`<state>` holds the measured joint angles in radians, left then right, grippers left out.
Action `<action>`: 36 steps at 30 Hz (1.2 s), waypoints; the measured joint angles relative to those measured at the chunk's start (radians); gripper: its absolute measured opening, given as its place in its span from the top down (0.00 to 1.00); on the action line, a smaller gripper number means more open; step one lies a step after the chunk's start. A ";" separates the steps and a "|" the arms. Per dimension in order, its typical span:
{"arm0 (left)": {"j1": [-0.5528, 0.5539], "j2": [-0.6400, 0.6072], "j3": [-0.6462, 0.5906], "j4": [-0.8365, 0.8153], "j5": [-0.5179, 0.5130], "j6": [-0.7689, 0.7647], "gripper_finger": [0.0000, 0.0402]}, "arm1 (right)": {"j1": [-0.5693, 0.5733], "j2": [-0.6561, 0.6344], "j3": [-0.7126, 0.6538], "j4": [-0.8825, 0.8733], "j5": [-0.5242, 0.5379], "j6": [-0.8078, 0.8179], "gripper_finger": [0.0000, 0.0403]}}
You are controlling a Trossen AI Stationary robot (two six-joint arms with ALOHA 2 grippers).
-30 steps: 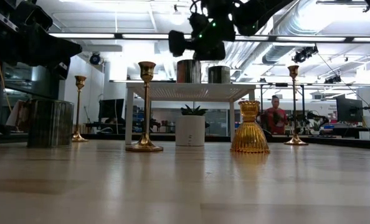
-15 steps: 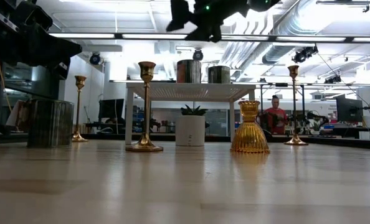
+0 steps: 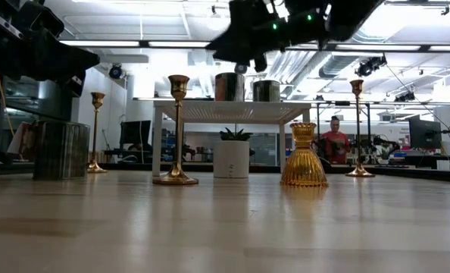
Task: Pick & Place candle stick holders
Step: Put the middle orange scented candle on the shelf
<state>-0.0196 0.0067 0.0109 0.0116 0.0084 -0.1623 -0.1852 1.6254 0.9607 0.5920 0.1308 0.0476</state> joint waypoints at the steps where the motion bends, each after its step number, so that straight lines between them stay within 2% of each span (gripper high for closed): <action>1: 0.000 0.000 0.000 0.000 0.000 0.000 1.00 | -0.006 0.001 -0.005 -0.008 0.003 0.000 0.63; 9: 0.000 0.000 0.000 0.000 0.000 0.000 1.00 | -0.059 0.019 -0.008 -0.036 0.079 0.018 0.89; 12: 0.000 0.000 0.000 0.000 0.000 0.000 1.00 | -0.059 0.048 -0.008 -0.034 0.078 0.059 0.97; 23: 0.000 0.000 0.000 0.000 0.000 0.000 1.00 | -0.059 0.161 0.048 0.016 0.083 0.098 0.99; 27: 0.000 0.000 0.000 0.000 0.000 0.000 1.00 | -0.072 0.184 0.080 0.019 0.135 0.109 0.99; 31: 0.000 0.000 0.000 0.000 0.000 0.000 1.00 | -0.090 0.196 0.084 0.014 0.230 0.114 0.99; 36: 0.000 0.000 0.000 0.000 0.000 0.000 1.00 | -0.112 0.196 0.084 0.019 0.246 0.139 0.99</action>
<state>-0.0200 0.0067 0.0109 0.0116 0.0086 -0.1619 -0.2972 1.8210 1.0447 0.6111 0.3766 0.1868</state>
